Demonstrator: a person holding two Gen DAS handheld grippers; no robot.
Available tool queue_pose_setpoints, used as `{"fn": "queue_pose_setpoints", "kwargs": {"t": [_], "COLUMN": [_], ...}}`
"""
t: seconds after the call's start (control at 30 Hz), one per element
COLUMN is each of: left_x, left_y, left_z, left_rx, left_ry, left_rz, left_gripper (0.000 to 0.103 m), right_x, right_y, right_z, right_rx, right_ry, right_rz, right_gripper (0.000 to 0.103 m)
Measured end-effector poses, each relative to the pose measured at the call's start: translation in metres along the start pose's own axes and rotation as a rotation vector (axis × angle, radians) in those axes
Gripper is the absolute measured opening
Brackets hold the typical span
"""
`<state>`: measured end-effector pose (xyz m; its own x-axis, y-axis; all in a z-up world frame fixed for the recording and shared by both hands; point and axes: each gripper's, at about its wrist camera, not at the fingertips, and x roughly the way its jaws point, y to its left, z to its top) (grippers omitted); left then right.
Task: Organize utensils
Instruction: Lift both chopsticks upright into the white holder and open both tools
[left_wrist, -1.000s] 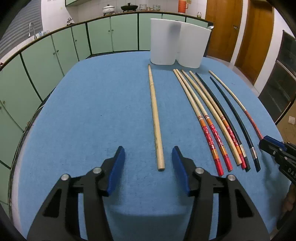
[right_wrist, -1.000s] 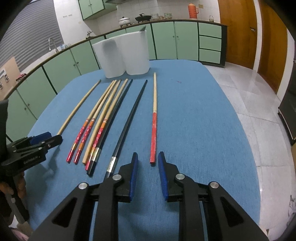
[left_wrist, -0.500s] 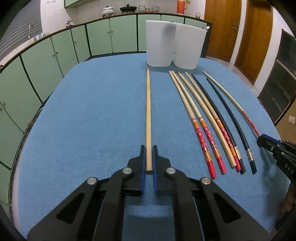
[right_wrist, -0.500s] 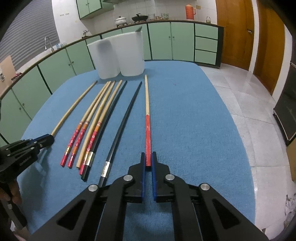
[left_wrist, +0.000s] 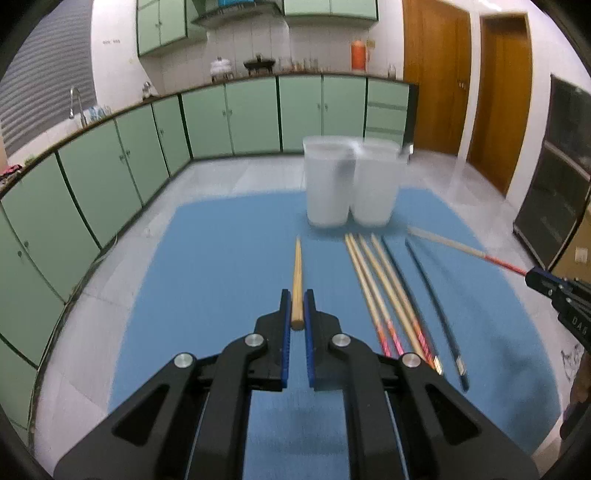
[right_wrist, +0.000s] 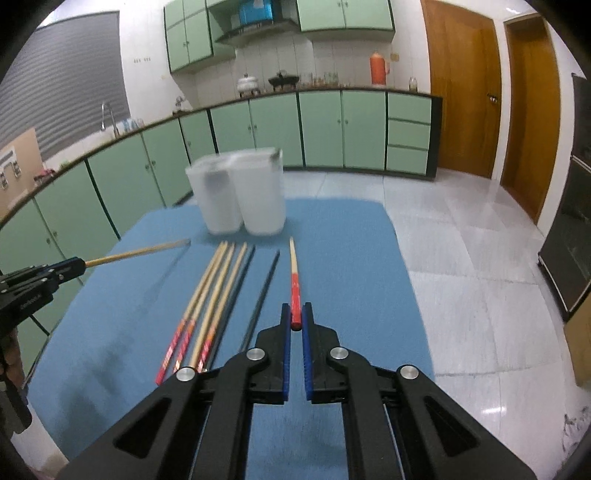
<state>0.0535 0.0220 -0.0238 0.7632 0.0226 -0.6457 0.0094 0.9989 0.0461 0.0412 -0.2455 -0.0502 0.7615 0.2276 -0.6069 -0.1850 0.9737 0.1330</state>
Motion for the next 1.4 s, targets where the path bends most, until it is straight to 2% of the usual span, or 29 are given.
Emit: {"fn": "queue_pose_setpoints", "kwargs": {"t": [0.23, 0.37, 0.53, 0.73, 1.07, 1.2, 1.4], "left_x": [-0.013, -0.012, -0.015, -0.035, -0.053, -0.032, 0.035], "left_y": [0.006, 0.005, 0.004, 0.001, -0.006, -0.016, -0.029], "left_z": [0.046, 0.070, 0.098, 0.127, 0.192, 0.212, 0.216], "left_rx": [-0.034, -0.049, -0.054, -0.038, -0.031, -0.023, -0.042], "left_ry": [-0.114, -0.139, -0.170, -0.246, -0.432, -0.477, -0.436], "left_rz": [-0.035, -0.080, -0.129, -0.161, -0.155, -0.141, -0.142], "left_gripper": [0.006, 0.006, 0.006, 0.006, 0.006, 0.006, 0.006], "right_x": [-0.014, -0.016, -0.020, -0.030, -0.048, -0.025, 0.031], "right_y": [-0.009, -0.013, -0.012, -0.001, 0.018, 0.029, 0.045], "right_z": [0.039, 0.070, 0.105, 0.145, 0.224, 0.241, 0.235], "right_rx": [0.026, 0.027, -0.002, -0.071, -0.129, -0.144, -0.168], "right_ry": [-0.086, -0.115, -0.134, -0.173, -0.303, -0.292, -0.197], "right_rz": [0.049, 0.089, 0.142, 0.187, 0.218, 0.192, 0.148], "right_gripper": [0.006, 0.006, 0.006, 0.006, 0.006, 0.006, 0.006]}}
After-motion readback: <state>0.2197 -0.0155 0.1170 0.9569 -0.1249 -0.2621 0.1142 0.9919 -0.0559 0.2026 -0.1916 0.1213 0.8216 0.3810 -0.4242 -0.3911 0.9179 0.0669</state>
